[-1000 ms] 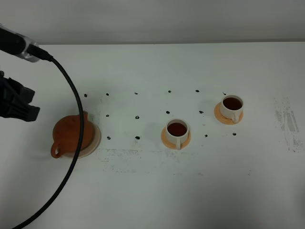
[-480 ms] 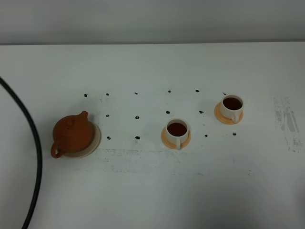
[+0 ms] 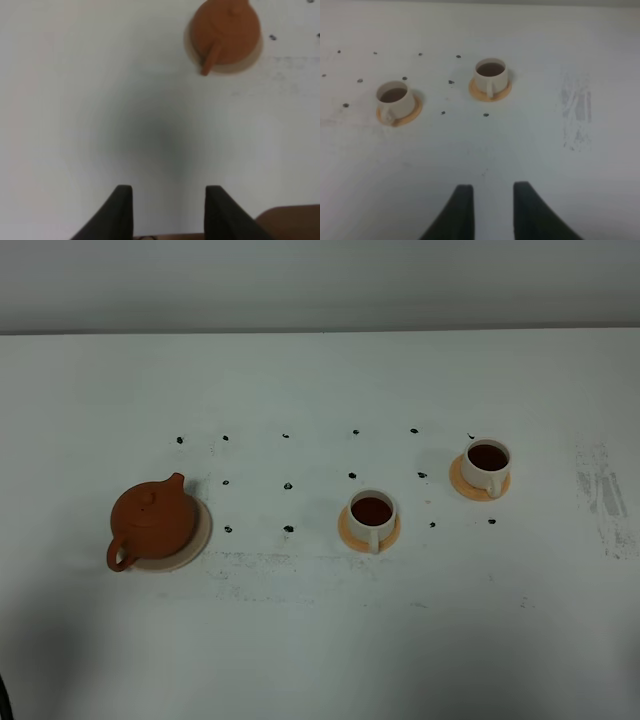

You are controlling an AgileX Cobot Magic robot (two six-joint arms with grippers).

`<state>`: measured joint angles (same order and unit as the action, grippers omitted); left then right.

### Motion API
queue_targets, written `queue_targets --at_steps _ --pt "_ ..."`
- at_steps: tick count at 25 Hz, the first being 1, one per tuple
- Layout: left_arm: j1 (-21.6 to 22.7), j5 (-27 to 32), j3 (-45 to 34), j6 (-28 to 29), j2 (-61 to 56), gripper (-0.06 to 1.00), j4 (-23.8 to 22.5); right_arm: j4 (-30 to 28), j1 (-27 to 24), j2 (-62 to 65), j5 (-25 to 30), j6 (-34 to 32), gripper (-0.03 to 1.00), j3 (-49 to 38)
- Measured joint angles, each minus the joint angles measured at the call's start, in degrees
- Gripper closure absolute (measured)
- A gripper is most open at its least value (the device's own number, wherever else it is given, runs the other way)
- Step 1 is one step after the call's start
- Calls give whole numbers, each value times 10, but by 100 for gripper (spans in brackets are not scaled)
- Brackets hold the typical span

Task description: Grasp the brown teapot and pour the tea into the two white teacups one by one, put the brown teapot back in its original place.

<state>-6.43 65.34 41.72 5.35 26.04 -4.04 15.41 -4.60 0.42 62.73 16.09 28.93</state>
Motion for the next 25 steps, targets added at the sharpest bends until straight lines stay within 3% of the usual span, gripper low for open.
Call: queue_targets --at_steps 9,15,25 --pt "68 -46 -112 -4 -115 57 40 0 0 0 0 0 75 0" --pt "71 -46 -125 -6 -148 57 23 0 0 0 0 0 75 0" --pt "71 -46 -127 -34 -259 57 32 0 0 0 0 0 75 0"
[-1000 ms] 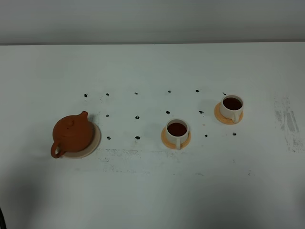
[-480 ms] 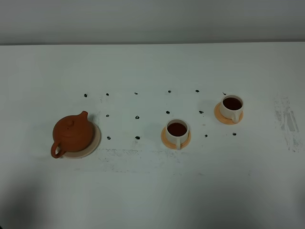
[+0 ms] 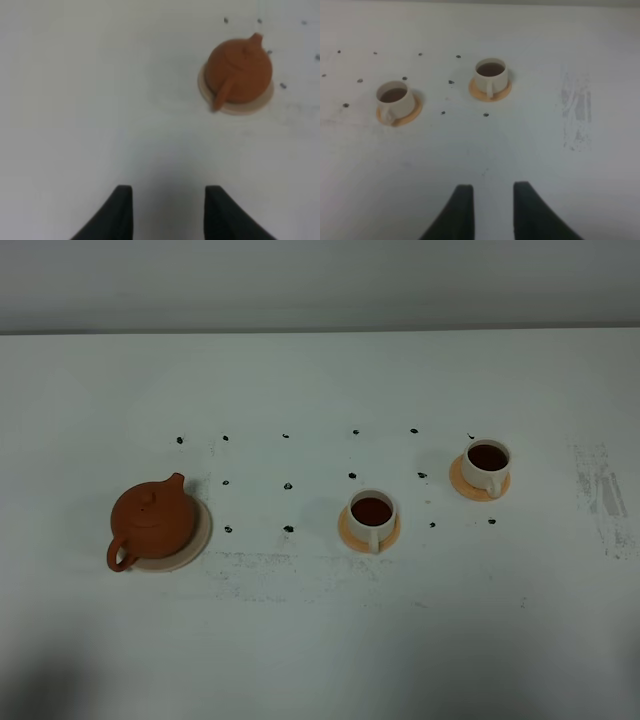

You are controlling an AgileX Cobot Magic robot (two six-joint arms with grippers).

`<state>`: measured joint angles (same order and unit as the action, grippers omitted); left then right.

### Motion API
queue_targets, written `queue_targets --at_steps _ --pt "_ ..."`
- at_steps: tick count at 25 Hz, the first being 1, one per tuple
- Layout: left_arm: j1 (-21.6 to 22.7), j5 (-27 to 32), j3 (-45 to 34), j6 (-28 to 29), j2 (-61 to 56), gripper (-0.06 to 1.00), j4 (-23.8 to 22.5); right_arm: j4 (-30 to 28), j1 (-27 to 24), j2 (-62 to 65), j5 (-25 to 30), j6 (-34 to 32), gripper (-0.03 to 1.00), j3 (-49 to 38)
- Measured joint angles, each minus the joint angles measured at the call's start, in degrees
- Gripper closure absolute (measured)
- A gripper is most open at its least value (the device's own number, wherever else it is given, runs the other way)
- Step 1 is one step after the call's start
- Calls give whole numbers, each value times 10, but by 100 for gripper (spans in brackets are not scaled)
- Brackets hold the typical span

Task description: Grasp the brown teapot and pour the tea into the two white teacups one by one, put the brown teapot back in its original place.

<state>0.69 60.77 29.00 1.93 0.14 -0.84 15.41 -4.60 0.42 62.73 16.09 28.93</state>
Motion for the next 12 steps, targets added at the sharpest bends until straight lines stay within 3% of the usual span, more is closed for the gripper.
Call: queue_targets --at_steps 12 --pt "10 0 0 -7 -4 57 0 0 0 0 0 0 75 0"
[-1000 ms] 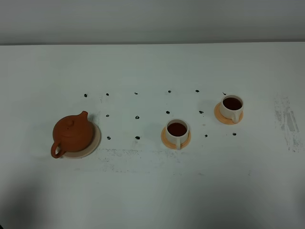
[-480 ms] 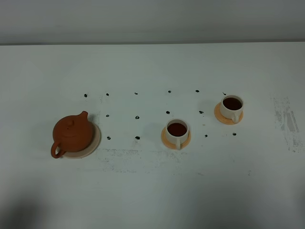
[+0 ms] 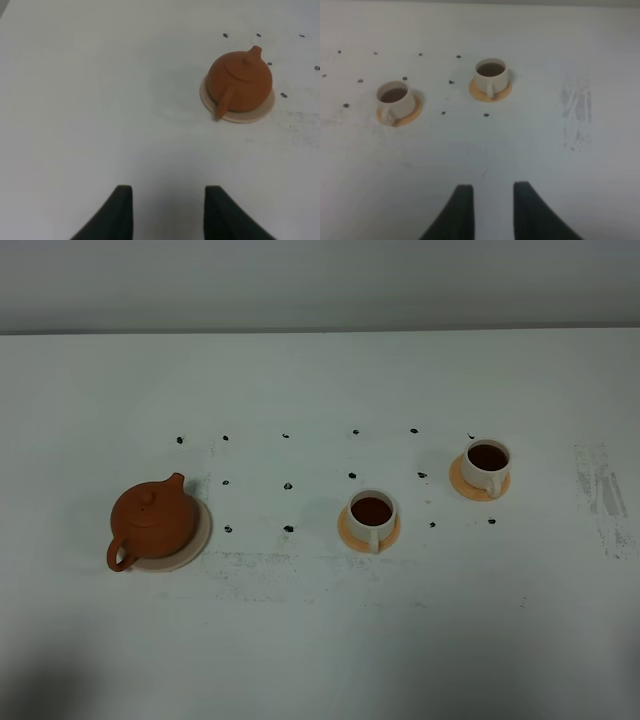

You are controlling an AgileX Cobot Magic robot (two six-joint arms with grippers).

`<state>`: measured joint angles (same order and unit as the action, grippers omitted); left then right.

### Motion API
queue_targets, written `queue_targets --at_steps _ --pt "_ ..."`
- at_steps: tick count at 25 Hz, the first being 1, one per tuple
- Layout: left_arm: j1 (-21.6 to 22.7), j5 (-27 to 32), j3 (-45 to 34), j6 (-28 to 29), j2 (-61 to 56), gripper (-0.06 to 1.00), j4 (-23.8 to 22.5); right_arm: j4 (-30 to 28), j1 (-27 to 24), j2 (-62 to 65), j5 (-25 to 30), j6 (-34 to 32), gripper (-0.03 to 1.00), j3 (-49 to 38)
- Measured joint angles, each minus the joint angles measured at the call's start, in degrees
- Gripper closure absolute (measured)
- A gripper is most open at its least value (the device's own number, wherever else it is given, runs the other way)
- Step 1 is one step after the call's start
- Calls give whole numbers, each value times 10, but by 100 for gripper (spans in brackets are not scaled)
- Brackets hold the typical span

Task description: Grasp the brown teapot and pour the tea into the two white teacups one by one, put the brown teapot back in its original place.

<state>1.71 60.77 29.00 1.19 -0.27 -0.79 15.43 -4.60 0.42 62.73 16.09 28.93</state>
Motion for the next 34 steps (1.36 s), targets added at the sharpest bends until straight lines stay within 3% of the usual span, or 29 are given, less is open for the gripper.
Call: queue_targets --at_steps 34 --pt "0 0 0 -2 0 57 0 -21 0 0 0 2 75 0"
